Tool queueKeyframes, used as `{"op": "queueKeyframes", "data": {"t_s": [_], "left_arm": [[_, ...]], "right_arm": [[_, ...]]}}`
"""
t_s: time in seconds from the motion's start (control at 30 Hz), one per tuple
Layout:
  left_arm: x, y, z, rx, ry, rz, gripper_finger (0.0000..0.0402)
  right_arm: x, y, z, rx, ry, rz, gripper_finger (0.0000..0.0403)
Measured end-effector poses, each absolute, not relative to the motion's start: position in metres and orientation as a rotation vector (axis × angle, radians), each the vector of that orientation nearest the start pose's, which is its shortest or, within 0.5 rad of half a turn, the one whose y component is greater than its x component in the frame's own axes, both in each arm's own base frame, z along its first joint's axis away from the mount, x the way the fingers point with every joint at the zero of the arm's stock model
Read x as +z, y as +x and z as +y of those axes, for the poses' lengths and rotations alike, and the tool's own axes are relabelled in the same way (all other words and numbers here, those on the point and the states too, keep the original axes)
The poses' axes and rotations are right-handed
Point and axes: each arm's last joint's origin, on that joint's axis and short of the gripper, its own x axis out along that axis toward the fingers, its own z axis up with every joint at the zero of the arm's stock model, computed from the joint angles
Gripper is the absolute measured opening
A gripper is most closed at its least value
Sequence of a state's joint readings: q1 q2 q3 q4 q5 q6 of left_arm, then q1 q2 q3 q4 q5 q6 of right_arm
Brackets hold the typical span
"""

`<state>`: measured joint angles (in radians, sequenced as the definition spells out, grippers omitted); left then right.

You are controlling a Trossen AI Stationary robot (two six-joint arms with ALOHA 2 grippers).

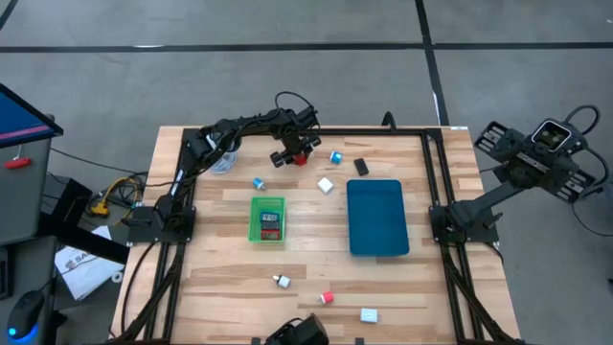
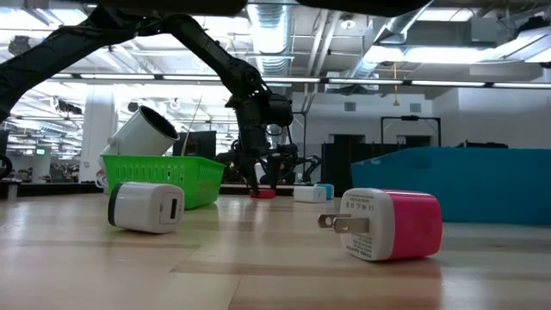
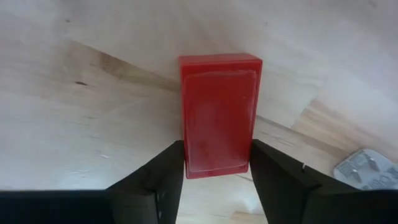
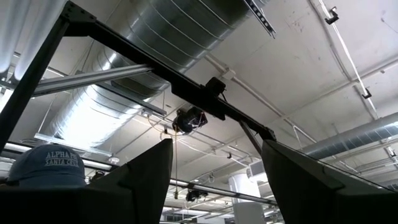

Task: Pick & Place Office items
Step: Put the red digital timer into the green basket

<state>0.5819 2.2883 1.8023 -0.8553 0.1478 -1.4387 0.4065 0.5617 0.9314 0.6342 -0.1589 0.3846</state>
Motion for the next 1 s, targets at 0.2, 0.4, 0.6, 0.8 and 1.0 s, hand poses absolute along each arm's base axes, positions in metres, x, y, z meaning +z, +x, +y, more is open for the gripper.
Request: {"op": "queueKeyframes", "data": {"t_s": [0.2,0.4,0.6,0.8,1.0], "left_arm": [[0.147,0.384,0.248,1.282,-1.686,0.848,0.0161],[0.147,0.381,0.247,1.283,-1.669,0.888,0.0160],[0.147,0.383,0.245,1.230,-1.640,0.922,0.0159],[0.161,0.387,0.239,1.181,-1.603,0.897,0.0159],[0.188,0.382,0.234,1.157,-1.547,0.865,0.0159]], "right_arm": [[0.470,0.049,0.026,0.706,0.467,-0.899,0.0240],[0.470,0.049,0.026,0.706,0.467,-0.898,0.0240],[0.470,0.049,0.026,0.704,0.466,-0.898,0.0240],[0.470,0.050,0.026,0.684,0.454,-0.900,0.0240],[0.470,0.050,0.026,0.675,0.446,-0.903,0.0240]]}}
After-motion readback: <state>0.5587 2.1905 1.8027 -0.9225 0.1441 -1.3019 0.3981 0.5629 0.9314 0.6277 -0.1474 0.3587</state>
